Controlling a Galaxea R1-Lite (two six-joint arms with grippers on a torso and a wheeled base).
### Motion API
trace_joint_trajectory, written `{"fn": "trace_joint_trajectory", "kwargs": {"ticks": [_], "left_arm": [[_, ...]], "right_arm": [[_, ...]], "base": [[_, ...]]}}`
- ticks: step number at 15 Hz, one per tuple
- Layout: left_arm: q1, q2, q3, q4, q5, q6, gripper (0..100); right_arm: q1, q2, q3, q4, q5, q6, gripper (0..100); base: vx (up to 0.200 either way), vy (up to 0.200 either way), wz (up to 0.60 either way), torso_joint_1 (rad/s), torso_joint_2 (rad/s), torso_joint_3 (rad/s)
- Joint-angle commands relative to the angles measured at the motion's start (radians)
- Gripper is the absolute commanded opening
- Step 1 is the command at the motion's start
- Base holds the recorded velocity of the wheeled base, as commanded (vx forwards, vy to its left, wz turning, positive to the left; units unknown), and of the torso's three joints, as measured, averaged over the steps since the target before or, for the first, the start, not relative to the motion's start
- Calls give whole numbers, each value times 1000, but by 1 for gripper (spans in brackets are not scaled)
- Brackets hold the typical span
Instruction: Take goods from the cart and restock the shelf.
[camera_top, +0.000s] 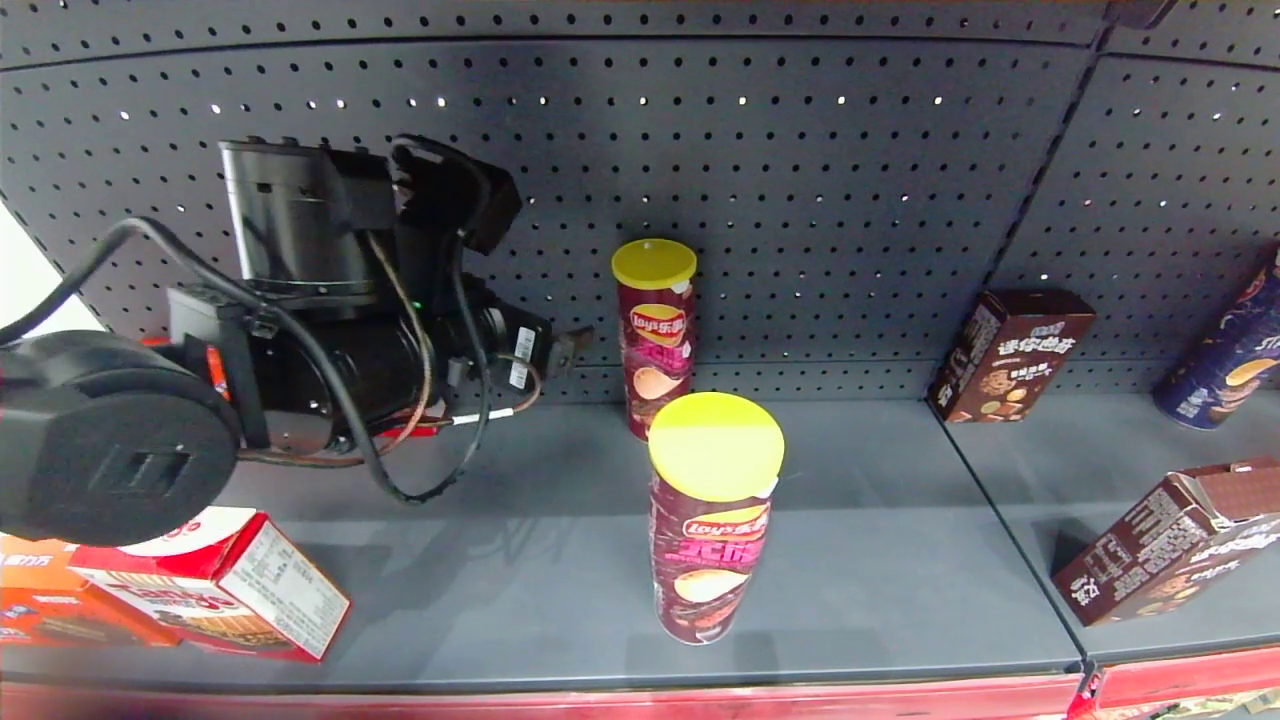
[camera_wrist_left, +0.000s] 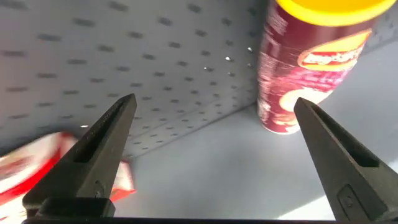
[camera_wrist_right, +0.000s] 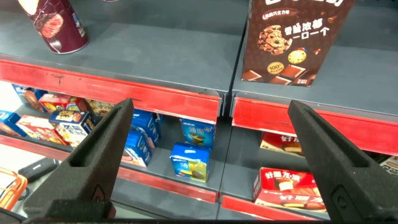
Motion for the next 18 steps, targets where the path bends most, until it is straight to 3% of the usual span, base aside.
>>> {"fn": "trace_joint_trajectory", "kwargs": {"ticks": [1, 4, 7, 10, 12, 13, 14, 15, 16, 18], "left_arm": [[29, -113, 53, -1, 0, 0, 100], [101, -314, 224, -4, -9, 0, 100], [207, -481, 370, -4, -40, -6, 100], [261, -570, 441, -8, -52, -43, 100], [264, -593, 438, -10, -53, -44, 100], [262, -602, 436, -13, -70, -52, 100], [262, -607, 442, -13, -96, -58, 100], [262, -607, 444, -13, -104, -58, 100], [266, -607, 450, -21, -118, -58, 100], [264, -592, 431, -22, -119, -54, 100]], "right_arm": [[1, 1, 0, 0, 0, 0, 100], [1, 1, 0, 0, 2, 0, 100], [5, 1, -2, 5, 5, -2, 100], [-22, 86, -3, 2, -15, -20, 100], [-36, 87, -3, 0, -17, -22, 100], [-33, 142, -166, -15, -6, 13, 100], [-7, 386, -425, 12, 17, 145, 100], [7, 437, -477, 28, 26, 187, 100], [67, 504, -565, 40, 78, 150, 100], [79, 678, -607, -8, 77, 87, 100]], "base": [[0, 0, 0, 0, 0, 0], [0, 0, 0, 0, 0, 0], [0, 0, 0, 0, 0, 0], [0, 0, 0, 0, 0, 0], [0, 0, 0, 0, 0, 0], [0, 0, 0, 0, 0, 0], [0, 0, 0, 0, 0, 0], [0, 0, 0, 0, 0, 0], [0, 0, 0, 0, 0, 0], [0, 0, 0, 0, 0, 0]]}}
